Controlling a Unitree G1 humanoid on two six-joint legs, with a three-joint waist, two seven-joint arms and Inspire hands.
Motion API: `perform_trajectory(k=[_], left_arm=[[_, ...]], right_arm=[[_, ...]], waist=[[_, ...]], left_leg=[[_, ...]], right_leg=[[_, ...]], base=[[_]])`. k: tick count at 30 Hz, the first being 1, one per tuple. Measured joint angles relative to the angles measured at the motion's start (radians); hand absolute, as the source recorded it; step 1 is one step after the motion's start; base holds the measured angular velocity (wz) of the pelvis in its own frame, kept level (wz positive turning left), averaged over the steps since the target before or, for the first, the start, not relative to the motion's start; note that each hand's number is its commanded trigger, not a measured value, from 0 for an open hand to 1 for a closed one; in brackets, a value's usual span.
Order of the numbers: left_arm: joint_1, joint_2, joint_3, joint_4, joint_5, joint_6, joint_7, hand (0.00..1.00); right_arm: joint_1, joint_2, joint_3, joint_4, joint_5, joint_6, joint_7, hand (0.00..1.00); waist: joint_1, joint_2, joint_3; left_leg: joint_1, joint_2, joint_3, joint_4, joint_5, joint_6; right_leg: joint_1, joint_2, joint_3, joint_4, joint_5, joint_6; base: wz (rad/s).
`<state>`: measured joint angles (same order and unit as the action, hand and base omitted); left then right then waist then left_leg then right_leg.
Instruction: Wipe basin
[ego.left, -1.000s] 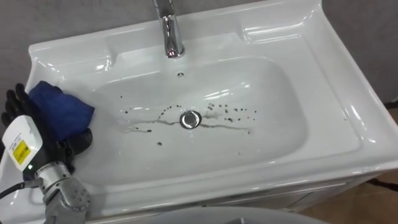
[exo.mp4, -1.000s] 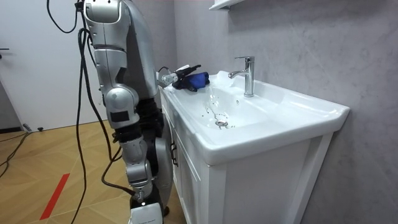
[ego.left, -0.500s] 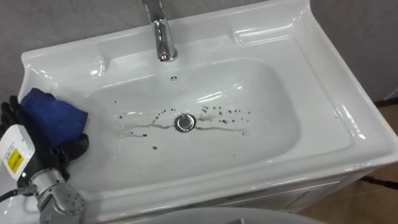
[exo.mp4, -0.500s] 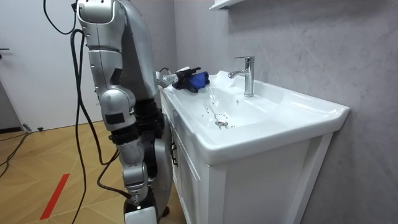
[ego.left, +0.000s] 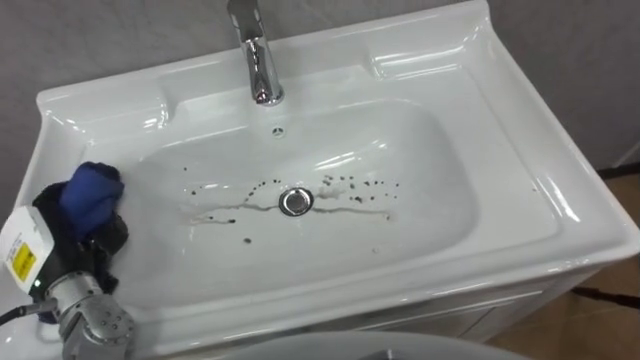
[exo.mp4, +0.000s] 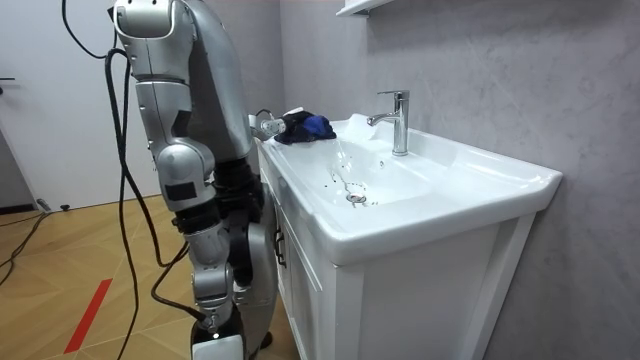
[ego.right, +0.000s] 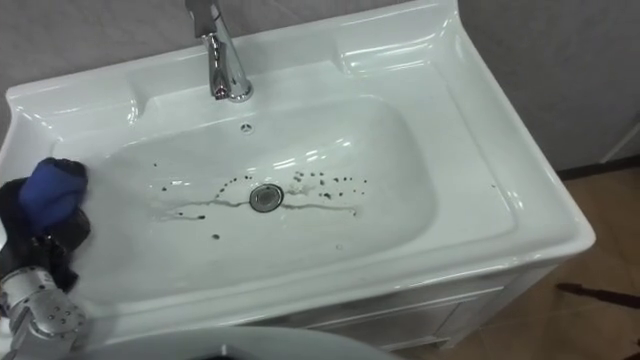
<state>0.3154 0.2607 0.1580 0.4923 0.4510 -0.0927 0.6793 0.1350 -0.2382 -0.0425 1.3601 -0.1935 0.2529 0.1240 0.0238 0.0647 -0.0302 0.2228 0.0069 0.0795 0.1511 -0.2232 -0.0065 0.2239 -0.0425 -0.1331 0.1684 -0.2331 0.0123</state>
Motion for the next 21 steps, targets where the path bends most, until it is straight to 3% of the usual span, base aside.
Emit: perform_trajectory(k=[3,8,21], left_arm=[[-0.006,0.009,0.001,0.019,0.000,0.000,0.021,1.00],[-0.006,0.015,0.008,0.027,-0.011,0.000,0.025,1.00],[-0.023,-0.002,0.037,0.044,-0.068,0.001,0.026,1.00]], right_arm=[[0.001,0.000,-0.001,-0.001,0.001,0.008,0.000,0.00],[0.000,0.000,0.000,-0.004,0.004,0.009,-0.003,0.00],[-0.014,0.007,0.001,-0.010,0.049,-0.013,-0.012,0.00]], waist=[[0.000,-0.001,-0.0044],[0.000,-0.001,-0.0049],[-0.006,-0.002,-0.0032]], left_leg=[[0.000,0.000,0.000,0.000,0.000,0.000],[0.000,0.000,0.000,-0.001,0.000,0.000],[0.011,-0.003,0.002,-0.006,0.000,0.000]], right_leg=[[0.000,0.000,-0.001,0.000,0.000,0.000],[0.000,0.000,-0.001,0.000,0.000,0.000],[0.010,-0.002,0.001,0.001,-0.005,0.001]], base=[[0.00],[0.00],[0.01]])
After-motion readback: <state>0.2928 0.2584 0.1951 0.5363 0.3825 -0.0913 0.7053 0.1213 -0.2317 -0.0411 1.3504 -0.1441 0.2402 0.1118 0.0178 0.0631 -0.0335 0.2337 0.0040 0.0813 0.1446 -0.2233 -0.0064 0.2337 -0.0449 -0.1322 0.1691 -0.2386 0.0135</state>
